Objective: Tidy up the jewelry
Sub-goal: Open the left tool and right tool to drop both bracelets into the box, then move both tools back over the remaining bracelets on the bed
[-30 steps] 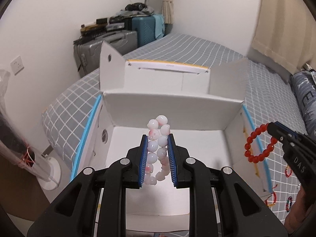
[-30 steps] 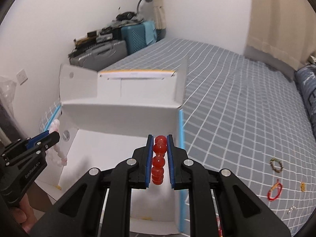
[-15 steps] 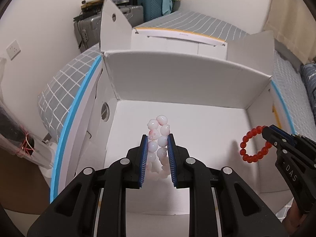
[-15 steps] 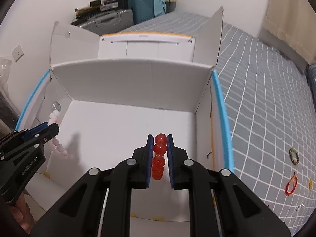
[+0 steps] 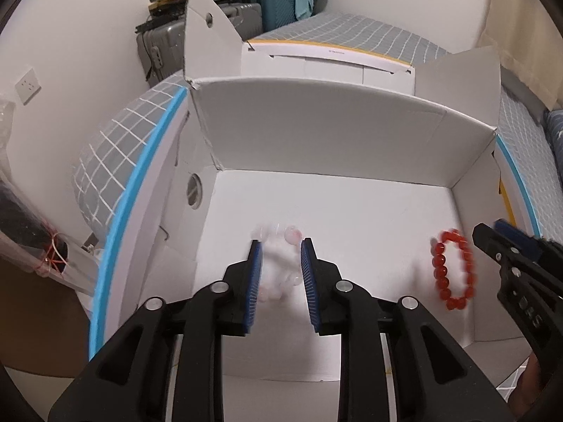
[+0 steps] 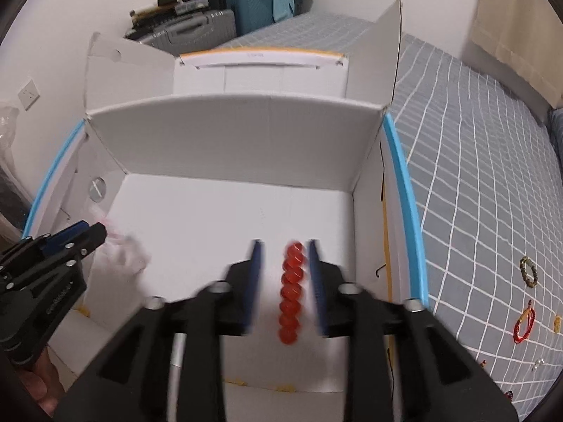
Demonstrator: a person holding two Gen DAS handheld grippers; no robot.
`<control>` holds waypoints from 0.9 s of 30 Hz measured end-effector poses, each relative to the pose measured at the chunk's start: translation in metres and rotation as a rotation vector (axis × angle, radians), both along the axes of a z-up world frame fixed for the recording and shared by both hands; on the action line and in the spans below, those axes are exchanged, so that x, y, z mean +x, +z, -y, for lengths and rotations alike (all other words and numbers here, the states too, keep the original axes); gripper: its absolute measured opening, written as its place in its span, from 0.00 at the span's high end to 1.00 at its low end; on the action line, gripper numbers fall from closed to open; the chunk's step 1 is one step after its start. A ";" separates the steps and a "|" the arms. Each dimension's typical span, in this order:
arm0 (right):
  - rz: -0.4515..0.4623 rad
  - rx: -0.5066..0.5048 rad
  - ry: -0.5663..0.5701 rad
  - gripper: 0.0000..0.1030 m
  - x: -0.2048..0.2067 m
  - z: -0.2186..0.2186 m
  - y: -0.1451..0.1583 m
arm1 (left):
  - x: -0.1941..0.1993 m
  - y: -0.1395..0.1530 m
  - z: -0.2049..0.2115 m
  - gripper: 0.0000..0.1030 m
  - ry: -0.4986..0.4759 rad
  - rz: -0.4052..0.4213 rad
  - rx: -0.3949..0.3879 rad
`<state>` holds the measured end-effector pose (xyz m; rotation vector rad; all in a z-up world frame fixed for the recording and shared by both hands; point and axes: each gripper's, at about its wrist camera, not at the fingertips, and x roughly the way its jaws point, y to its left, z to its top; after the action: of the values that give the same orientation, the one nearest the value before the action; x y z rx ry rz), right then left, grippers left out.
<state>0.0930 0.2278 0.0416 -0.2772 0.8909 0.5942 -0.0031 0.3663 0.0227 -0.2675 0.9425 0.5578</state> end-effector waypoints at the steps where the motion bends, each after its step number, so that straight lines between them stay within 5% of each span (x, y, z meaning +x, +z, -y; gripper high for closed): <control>1: 0.007 0.005 0.000 0.56 -0.001 0.000 0.002 | -0.002 0.002 0.000 0.61 0.005 0.007 0.002; 7: 0.082 0.030 0.005 0.33 -0.013 0.008 0.023 | -0.011 0.017 0.000 0.30 0.024 0.059 0.036; 15: 0.151 0.047 -0.012 0.09 -0.019 0.024 0.040 | -0.014 0.025 0.006 0.09 0.018 0.094 0.056; 27: 0.188 0.088 -0.123 0.07 -0.004 0.087 0.051 | -0.001 0.043 0.044 0.06 -0.037 0.161 0.067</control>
<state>0.0893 0.1410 0.0923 -0.1935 0.6930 0.4831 -0.0038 0.3221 0.0656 -0.2309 0.7702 0.5249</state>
